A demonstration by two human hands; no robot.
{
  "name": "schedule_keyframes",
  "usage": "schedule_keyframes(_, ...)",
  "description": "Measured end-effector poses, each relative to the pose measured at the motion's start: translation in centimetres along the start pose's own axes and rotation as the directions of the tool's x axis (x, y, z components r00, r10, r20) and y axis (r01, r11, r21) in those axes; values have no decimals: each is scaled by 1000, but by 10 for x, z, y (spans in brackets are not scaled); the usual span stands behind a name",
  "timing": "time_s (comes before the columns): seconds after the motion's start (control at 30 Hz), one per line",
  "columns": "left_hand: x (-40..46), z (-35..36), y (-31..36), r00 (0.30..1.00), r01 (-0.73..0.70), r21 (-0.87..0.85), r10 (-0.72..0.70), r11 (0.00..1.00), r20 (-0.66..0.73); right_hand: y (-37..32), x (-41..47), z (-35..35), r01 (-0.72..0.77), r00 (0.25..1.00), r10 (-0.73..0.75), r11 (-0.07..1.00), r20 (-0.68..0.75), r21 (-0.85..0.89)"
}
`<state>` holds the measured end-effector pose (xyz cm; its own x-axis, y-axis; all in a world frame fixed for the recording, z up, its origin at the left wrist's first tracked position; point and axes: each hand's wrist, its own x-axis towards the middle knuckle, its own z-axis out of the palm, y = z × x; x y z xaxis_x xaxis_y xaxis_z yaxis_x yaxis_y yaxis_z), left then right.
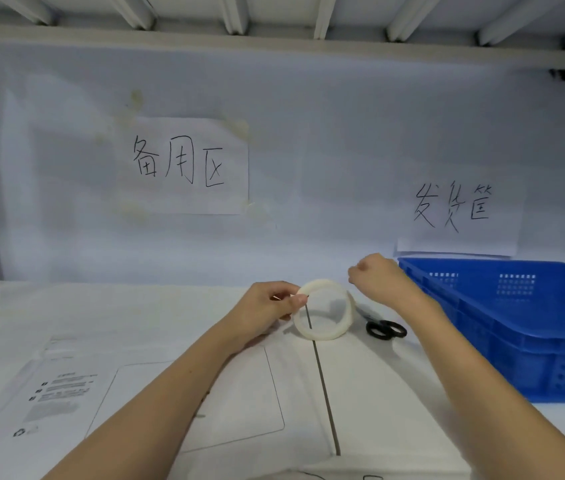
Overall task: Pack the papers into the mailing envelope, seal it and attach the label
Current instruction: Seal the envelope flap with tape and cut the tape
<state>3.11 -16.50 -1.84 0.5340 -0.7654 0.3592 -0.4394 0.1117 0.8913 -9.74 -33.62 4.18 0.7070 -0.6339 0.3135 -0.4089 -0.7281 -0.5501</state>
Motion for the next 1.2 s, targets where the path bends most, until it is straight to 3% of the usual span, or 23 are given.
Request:
schedule_keyframes(0.07, 1, -1, 0, 1000, 11, -9, -11, 1000, 8, 9, -3, -14, -71, 985, 119, 940, 128, -333)
schedule_keyframes(0.13, 2, -2, -1, 1000, 24, -15, -24, 1000, 7, 15, -11, -17, -90, 942, 244, 844, 230, -528)
schedule_keyframes(0.2, 3, -2, -2, 999, 33, -30, -33, 999, -4, 21, -18, -14, -70, 912, 292, 802, 287, -594)
schedule_keyframes(0.33, 5, -4, -2, 1000, 13, -65, -15, 998, -24, 29, -21, -4, -43, 931, 250, 797, 265, -603)
schedule_keyframes(0.67, 4, -6, -2, 997, 59, -135, -65, 989, -38, 1, -23, -40, -115, 920, 256, 900, 298, -420)
schedule_keyframes(0.93, 5, -7, -1, 995, 59, -132, -69, 990, -74, -8, -98, -127, -309, 752, 339, 939, 565, -152)
schedule_keyframes(1.07, 6, -6, -4, 992, 87, -122, -97, 989, -76, -14, -128, -107, -340, 640, 258, 940, 723, -35)
schedule_keyframes(1.2, 7, -5, -7, 992, 82, -112, -91, 990, -82, -24, -138, -61, -377, 590, 194, 925, 783, 55)
